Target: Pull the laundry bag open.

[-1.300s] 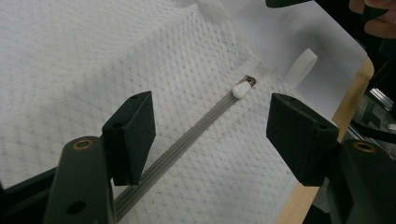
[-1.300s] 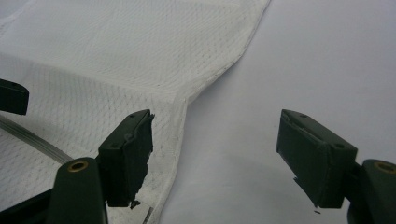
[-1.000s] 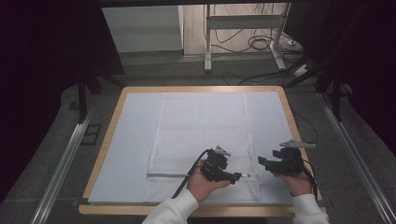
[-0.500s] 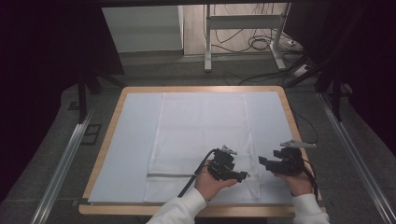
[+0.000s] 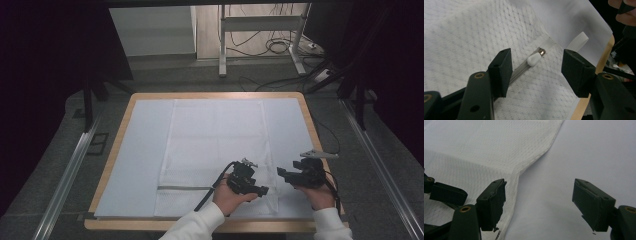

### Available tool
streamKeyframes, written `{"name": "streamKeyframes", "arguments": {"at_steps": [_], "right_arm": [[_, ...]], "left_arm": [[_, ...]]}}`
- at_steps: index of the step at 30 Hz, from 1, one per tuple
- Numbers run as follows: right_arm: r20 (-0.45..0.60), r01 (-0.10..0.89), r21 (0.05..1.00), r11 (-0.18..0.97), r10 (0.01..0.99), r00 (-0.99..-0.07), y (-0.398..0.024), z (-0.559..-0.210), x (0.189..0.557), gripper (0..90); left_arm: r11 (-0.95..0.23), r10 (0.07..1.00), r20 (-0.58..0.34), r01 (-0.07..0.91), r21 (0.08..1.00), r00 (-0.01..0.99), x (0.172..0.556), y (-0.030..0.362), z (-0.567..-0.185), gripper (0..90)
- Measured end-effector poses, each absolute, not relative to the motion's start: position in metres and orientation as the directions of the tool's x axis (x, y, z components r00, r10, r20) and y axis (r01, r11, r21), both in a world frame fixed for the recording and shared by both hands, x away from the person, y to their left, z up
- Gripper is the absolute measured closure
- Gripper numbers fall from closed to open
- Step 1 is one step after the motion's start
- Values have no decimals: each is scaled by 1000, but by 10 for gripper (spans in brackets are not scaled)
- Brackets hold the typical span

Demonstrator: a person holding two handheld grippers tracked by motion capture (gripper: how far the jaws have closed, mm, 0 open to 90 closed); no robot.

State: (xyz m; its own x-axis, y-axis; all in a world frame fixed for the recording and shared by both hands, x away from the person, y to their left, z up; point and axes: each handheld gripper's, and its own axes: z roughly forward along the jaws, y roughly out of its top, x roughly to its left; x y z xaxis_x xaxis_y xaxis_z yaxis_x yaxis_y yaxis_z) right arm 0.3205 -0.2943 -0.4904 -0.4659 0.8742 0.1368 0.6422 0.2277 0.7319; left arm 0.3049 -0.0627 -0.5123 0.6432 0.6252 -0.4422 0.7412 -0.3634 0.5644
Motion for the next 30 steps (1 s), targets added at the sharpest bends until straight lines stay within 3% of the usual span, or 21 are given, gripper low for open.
{"name": "streamKeyframes", "arguments": {"at_steps": [19,30], "right_arm": [[134,644,731,225,878,-460,-295,-490,321,266],[133,641,735,221,880,-456,-296,-489,320,267]], "left_arm": [[-357,615,-478,761,541,628,308,-68,-520,538],[-367,605,-487,763,532,630,304,-65,-519,544]]}}
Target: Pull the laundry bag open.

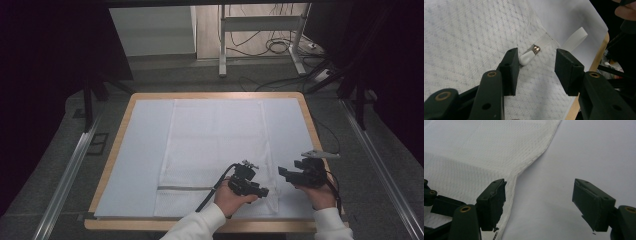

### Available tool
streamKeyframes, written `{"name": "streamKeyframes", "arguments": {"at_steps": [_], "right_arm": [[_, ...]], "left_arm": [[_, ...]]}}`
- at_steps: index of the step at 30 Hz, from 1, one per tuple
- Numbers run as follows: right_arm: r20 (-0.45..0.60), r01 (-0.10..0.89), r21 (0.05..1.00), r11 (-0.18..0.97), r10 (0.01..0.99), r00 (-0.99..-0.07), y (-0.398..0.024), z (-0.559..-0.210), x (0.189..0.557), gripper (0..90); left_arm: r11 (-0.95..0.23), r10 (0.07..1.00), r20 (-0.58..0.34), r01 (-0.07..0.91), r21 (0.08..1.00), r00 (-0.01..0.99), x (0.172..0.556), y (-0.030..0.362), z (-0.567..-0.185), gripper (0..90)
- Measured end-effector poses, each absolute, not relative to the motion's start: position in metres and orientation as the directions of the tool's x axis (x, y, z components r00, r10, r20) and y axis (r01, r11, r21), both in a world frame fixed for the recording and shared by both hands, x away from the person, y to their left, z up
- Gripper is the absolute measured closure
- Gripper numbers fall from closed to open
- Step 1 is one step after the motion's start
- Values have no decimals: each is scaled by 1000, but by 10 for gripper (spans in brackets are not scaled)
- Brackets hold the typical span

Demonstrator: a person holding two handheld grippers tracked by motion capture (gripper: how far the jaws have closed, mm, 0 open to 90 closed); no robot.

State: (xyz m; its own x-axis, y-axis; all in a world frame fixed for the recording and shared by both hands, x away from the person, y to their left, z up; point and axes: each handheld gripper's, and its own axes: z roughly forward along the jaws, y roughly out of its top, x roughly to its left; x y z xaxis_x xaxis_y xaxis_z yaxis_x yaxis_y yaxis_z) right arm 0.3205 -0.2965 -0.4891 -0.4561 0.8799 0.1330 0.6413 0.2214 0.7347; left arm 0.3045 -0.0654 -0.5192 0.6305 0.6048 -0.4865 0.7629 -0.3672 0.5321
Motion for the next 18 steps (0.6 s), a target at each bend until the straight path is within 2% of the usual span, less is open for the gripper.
{"name": "streamKeyframes", "arguments": {"at_steps": [9,18], "right_arm": [[132,642,734,223,880,-456,-296,-489,321,267],[130,641,734,223,880,-456,-296,-489,321,267]], "left_arm": [[-359,594,-511,773,524,622,306,-70,-521,546],[-345,598,-513,775,530,616,307,-72,-523,630]]}}
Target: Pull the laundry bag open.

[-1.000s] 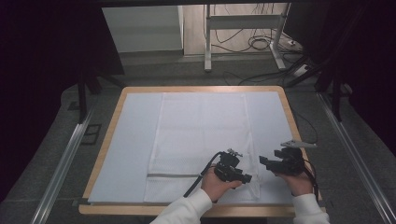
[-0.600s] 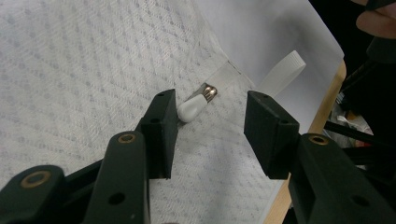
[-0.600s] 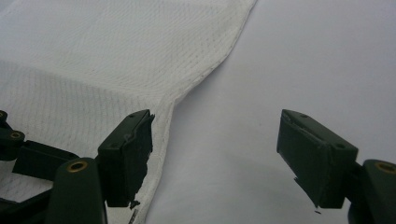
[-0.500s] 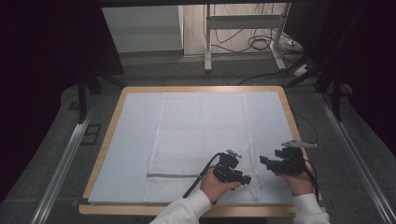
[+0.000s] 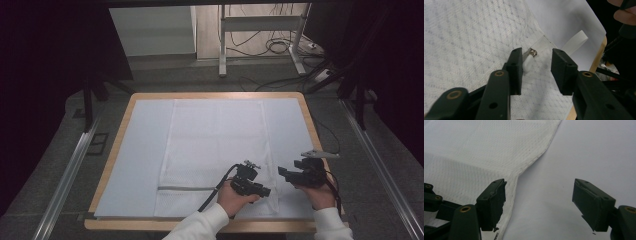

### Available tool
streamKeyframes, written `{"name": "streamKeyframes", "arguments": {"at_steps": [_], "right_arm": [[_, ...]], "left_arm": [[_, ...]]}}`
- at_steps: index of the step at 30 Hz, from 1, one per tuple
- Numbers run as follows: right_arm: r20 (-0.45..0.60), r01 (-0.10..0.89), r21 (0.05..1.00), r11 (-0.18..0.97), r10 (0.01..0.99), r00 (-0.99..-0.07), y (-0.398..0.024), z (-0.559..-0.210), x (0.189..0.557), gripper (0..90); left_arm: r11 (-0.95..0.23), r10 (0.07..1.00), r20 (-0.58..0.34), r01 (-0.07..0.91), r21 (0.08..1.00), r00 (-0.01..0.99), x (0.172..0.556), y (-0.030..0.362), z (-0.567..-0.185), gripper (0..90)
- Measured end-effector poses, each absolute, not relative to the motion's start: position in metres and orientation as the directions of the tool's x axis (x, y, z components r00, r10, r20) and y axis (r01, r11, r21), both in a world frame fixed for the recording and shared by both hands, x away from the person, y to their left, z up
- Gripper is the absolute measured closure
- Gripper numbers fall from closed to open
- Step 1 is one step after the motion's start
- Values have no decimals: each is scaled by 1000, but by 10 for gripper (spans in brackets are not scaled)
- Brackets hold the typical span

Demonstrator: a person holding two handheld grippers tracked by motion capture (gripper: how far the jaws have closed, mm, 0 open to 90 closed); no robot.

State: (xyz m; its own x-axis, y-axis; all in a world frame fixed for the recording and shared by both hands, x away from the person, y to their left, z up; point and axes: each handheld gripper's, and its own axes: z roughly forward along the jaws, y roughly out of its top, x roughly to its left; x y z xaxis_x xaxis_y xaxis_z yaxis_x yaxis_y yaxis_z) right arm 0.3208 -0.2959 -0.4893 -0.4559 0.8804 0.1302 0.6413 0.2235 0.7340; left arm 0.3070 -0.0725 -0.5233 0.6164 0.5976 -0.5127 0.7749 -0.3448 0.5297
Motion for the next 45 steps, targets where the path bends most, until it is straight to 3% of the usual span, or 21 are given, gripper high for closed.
{"name": "streamKeyframes", "arguments": {"at_steps": [13,45], "right_arm": [[129,644,732,223,883,-452,-296,-490,321,267],[145,650,731,208,884,-445,-300,-488,321,264]], "left_arm": [[-361,606,-485,761,539,631,311,-76,-526,832],[-337,560,-485,719,608,672,310,-48,-501,868]]}}
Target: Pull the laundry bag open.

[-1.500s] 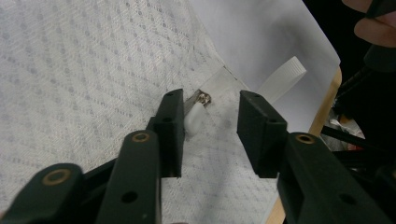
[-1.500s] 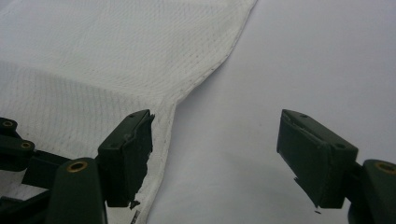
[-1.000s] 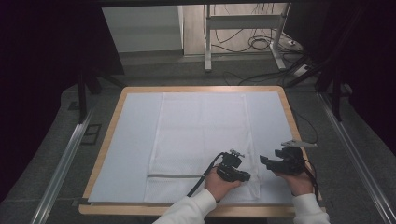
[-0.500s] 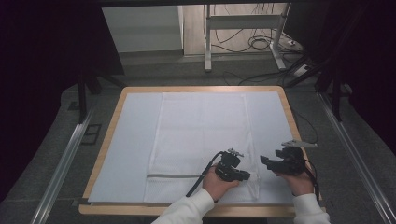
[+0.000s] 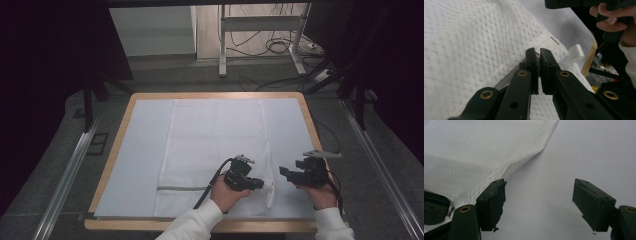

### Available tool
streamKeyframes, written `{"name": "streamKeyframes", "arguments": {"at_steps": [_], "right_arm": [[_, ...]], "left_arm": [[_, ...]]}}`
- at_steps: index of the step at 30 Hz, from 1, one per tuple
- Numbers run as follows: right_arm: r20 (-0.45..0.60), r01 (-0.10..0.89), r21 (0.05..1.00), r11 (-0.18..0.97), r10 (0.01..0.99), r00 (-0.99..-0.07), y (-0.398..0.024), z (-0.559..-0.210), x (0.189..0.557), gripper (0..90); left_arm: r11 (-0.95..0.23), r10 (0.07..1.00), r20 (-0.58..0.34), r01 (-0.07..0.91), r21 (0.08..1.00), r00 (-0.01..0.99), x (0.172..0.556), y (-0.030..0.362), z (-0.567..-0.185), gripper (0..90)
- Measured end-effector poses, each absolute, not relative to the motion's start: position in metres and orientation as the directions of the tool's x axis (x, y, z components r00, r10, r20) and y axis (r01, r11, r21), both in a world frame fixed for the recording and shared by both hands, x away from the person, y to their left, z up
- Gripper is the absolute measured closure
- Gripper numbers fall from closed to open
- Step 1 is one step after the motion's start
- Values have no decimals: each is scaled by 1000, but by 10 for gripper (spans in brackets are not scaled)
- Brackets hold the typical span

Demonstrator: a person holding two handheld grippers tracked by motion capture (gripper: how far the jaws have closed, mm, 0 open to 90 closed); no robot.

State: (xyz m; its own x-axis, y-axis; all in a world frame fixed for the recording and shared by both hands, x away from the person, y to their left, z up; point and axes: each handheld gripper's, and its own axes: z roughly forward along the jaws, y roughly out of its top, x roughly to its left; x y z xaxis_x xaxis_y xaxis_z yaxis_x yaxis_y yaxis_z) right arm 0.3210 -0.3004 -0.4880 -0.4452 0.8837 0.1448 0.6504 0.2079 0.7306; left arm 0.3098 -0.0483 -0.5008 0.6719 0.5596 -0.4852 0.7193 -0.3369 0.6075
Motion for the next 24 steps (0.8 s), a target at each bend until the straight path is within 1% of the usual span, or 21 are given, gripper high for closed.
{"name": "streamKeyframes", "arguments": {"at_steps": [4,14,24], "right_arm": [[166,656,732,185,885,-435,-302,-487,321,258],[231,678,723,132,879,-418,-304,-482,322,250],[228,685,713,149,875,-427,-303,-482,322,250]], "left_arm": [[-337,559,-477,711,617,678,310,-43,-497,868],[-296,561,-493,717,631,665,313,-26,-487,868],[-279,561,-492,712,645,666,316,-12,-480,869]]}}
